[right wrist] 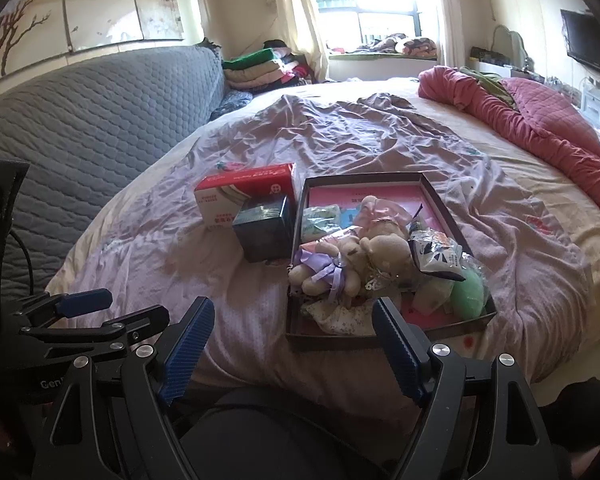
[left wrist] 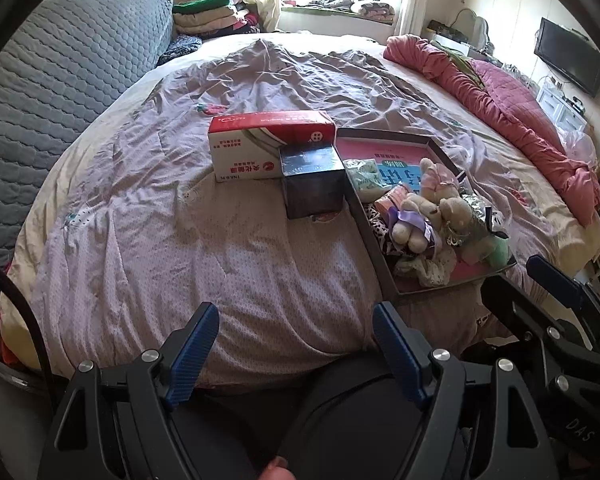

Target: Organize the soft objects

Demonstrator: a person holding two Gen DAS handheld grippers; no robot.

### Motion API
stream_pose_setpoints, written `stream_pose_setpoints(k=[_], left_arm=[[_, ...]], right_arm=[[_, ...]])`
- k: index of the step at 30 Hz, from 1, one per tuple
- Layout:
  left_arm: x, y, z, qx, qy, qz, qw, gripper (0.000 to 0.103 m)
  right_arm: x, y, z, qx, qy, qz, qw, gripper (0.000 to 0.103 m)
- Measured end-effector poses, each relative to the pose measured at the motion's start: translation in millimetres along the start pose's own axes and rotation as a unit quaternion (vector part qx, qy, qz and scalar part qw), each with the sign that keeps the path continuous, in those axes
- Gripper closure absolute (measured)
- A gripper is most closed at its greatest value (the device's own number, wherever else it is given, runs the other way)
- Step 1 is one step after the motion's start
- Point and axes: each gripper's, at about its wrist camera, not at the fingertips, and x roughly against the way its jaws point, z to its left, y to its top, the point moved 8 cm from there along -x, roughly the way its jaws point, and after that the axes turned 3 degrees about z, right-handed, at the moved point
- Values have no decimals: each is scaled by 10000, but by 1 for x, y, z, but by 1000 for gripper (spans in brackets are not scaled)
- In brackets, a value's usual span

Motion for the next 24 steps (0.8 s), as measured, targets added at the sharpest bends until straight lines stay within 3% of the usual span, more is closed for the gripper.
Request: stream_pose_setpoints(k=[24], left_arm=[[-4,-3,-2,-74,17,81,9999,24]], right_arm=[[1,0,-2,-53,3,9,10000,21]])
